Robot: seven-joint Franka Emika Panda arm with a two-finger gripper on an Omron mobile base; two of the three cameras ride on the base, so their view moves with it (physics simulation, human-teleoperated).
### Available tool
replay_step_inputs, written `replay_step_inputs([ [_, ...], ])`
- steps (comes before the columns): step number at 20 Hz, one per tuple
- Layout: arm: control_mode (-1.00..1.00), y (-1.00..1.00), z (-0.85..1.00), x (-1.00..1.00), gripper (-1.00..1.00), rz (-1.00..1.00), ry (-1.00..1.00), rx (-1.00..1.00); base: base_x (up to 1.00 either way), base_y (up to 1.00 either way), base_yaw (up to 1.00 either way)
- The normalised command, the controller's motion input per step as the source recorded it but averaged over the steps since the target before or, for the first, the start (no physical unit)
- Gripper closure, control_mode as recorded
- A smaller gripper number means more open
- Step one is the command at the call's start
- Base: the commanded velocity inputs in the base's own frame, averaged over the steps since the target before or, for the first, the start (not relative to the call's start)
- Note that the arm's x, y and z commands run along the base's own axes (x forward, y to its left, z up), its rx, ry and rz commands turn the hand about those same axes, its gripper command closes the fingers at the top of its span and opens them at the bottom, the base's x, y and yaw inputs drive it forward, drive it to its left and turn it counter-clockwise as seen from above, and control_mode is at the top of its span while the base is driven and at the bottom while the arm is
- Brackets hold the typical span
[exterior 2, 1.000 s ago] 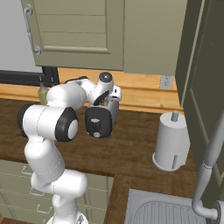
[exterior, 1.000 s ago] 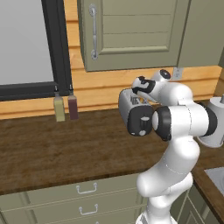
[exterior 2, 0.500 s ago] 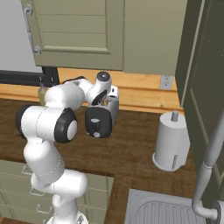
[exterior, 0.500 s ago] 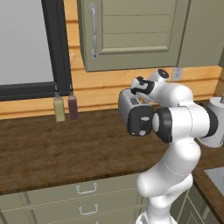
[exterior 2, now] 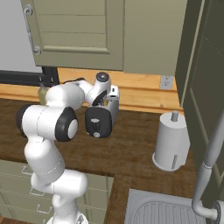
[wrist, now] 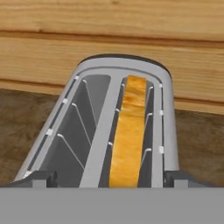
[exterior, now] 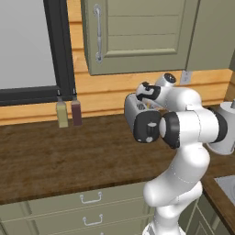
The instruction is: Start the toaster. Once the lever pops up, take the bread to the plate on the dining counter.
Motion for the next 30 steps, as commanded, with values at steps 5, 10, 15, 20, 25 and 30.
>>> replay_step_inputs([
  [5, -1.0, 0.0, -0.33, 0.0, -1.0, 0.0, -0.13, -0.03, 0.0, 0.0, 0.0],
  [10, -1.0, 0.0, -0.23, 0.17, -1.0, 0.0, -0.08, 0.0, 0.0, 0.0, 0.0],
  [15, -1.0, 0.0, -0.11, 0.3, -1.0, 0.0, -0.02, 0.0, 0.0, 0.0, 0.0],
  [20, -1.0, 0.0, -0.29, 0.14, -1.0, 0.0, 0.0, 0.0, 0.0, 0.0, 0.0],
  [25, -1.0, 0.0, -0.29, 0.0, 1.0, 0.0, 0.0, 0.0, 0.0, 0.0, 0.0],
  [30, -1.0, 0.0, -0.22, 0.0, 1.0, -0.01, -0.01, 0.0, 0.0, 0.0, 0.0],
])
